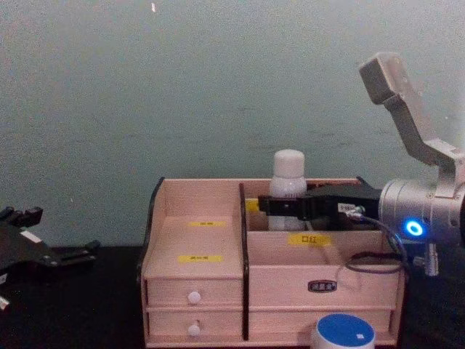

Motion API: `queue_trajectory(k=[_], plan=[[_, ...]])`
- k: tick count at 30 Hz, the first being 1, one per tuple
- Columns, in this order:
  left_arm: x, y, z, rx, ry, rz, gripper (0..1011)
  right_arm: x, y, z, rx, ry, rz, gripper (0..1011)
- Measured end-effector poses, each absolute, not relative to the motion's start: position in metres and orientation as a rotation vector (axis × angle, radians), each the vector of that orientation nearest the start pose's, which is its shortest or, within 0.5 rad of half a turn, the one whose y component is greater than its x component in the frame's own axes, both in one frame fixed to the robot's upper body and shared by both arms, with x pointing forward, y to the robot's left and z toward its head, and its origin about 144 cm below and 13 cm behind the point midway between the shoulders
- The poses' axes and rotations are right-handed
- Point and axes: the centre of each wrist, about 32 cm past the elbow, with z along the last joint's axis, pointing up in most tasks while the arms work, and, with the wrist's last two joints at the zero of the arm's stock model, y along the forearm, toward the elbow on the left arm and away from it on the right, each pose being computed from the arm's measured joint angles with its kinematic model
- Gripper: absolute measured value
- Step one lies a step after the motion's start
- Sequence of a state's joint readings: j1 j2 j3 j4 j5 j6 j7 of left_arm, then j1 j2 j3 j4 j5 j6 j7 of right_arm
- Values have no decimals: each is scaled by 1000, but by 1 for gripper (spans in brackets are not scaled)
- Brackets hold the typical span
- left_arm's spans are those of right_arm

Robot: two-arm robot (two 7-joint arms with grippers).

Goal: Pick up the facial cleanser and watermelon frost from the table and place them into the tiered storage box.

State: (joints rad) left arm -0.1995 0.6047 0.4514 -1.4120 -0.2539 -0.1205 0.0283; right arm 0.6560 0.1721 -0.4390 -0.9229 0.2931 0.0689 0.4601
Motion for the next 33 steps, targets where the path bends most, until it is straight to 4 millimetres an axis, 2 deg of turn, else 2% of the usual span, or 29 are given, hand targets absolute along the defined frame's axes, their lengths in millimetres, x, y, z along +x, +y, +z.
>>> queue_trajectory(k=[9,16,25,33], plan=[[489,310,1140,304,-285,1248,1001,614,-206,1195,-123,9,-881,1002],[489,310,1140,305,-285,1248,1001,598,-215,1210,-71,-42,-883,1002],[489,310,1140,304,-285,1248,1001,560,-236,1218,-76,-58,-851,1000],[489,310,1140,304,-285,1248,1001,518,-260,1208,-134,-15,-817,1002]])
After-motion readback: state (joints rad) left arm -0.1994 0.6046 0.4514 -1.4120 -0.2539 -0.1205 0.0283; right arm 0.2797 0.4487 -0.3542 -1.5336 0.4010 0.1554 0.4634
